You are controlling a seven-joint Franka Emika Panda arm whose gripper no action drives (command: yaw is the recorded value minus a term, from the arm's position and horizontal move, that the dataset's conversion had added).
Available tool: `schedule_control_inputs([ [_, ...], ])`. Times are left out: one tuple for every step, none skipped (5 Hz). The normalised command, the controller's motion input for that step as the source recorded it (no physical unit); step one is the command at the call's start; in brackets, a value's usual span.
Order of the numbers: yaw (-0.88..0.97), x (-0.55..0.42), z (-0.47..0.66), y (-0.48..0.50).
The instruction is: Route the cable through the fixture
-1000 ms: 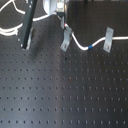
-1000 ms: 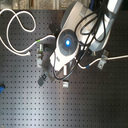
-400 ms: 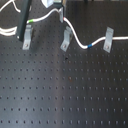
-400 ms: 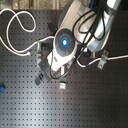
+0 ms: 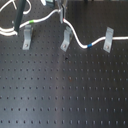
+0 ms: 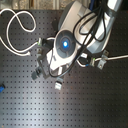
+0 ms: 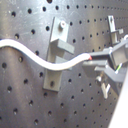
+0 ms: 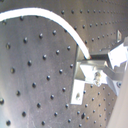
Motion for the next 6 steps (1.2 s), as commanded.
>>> schedule_control_inputs([
  [0.76,0.160,0.00,0.078],
  [0.22,0.070,0.00,-0.090],
  [0.00,0.054,-0.03,-0.165],
  [-0.14,0.023,0.08,-0.078],
  [-0.29,-0.008,0.19,0.015],
  [-0.34,-0.041,0.06,0.099],
])
